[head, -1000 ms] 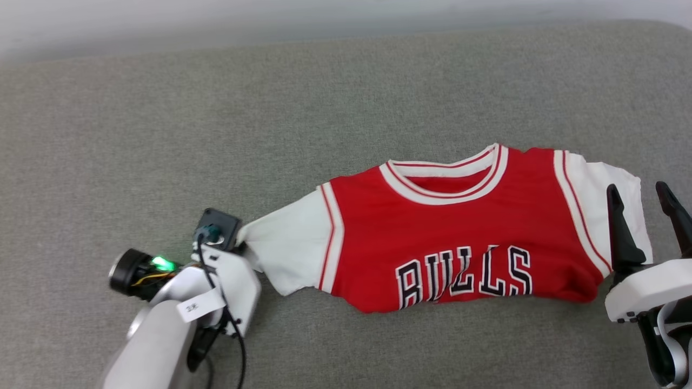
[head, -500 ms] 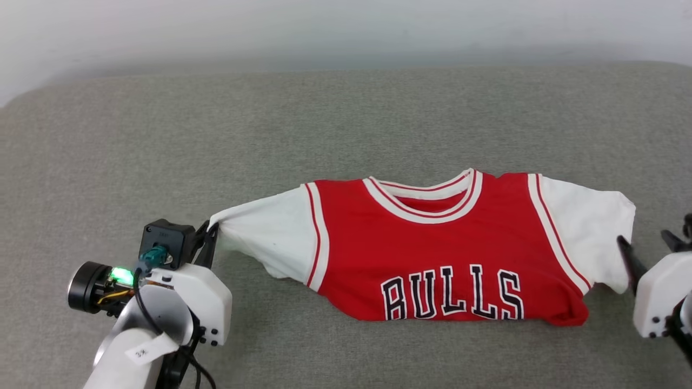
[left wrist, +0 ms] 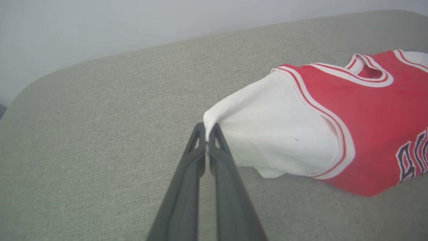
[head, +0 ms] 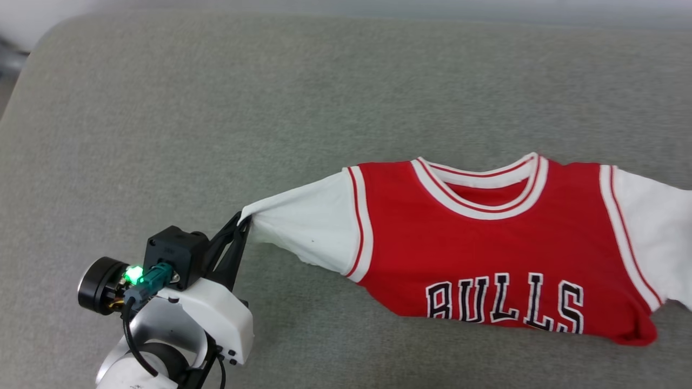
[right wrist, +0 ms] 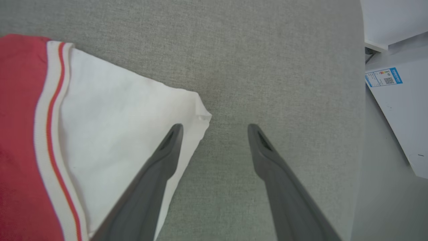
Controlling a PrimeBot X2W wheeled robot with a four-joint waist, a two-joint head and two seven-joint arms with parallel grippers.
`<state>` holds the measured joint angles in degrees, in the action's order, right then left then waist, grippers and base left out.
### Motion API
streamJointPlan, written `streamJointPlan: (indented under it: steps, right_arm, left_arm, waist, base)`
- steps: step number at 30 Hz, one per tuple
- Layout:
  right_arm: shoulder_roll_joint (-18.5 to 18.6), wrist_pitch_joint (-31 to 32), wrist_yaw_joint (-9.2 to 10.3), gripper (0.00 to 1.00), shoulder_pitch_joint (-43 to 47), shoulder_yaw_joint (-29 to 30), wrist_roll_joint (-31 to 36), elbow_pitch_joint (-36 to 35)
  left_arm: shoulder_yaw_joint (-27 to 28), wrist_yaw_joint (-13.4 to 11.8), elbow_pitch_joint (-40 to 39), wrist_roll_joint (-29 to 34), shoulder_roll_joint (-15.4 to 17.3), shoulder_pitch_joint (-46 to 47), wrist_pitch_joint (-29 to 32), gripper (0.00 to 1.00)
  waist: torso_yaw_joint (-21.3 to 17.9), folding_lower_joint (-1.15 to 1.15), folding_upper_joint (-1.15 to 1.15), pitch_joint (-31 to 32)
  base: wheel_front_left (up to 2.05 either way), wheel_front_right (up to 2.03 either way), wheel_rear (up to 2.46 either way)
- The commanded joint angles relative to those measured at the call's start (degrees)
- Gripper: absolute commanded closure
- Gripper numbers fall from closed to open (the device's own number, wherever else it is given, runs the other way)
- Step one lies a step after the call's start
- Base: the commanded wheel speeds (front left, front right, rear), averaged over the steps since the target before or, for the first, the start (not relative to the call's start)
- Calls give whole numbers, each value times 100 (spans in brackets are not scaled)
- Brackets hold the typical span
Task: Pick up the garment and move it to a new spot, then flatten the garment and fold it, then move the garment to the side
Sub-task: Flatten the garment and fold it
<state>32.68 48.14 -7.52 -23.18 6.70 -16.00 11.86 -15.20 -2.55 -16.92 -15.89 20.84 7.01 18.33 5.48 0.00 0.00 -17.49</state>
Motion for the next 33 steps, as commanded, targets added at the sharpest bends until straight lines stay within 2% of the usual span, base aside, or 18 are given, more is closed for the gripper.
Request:
streamJointPlan:
  steps: [1,8,17,18,19,25,33]
  right_arm:
    - [88,74,6,0,-172,-104,-79,175]
    - [291,158,7,0,-431,-502,-338,684]
    - [164,395,-6,0,-9,-1069,-815,1160]
    - [161,430,-10,65,60,-1132,-881,1201]
    - [170,442,-10,100,128,-1216,-937,1203]
    - [302,0,5,100,42,-1226,-1042,1257]
    - [376,-841,8,100,-342,-1158,-960,1243]
  left_arm:
    - [-31,4,-84,22,-13,47,24,100]
    - [-176,30,-133,58,-84,197,2,100]
    - [-204,19,-19,26,-96,282,-86,100]
    - [-195,16,-3,22,-86,285,-90,100]
    - [-185,7,14,24,-76,295,-104,100]
    - [-153,-31,135,14,-38,319,-144,100]
    - [-22,-111,295,-23,28,188,-256,100]
  waist:
    - [265,0,0,-252]
    - [473,0,0,-433]
    - [524,0,0,-519]
    - [520,0,0,-525]
    - [514,0,0,-530]
    - [431,0,0,-412]
    - [180,0,0,169]
  base:
    - [0,0,0]
    - [0,0,0]
    - [0,0,0]
    - [0,0,0]
    - [0,0,0]
    - [0,0,0]
    - [0,0,0]
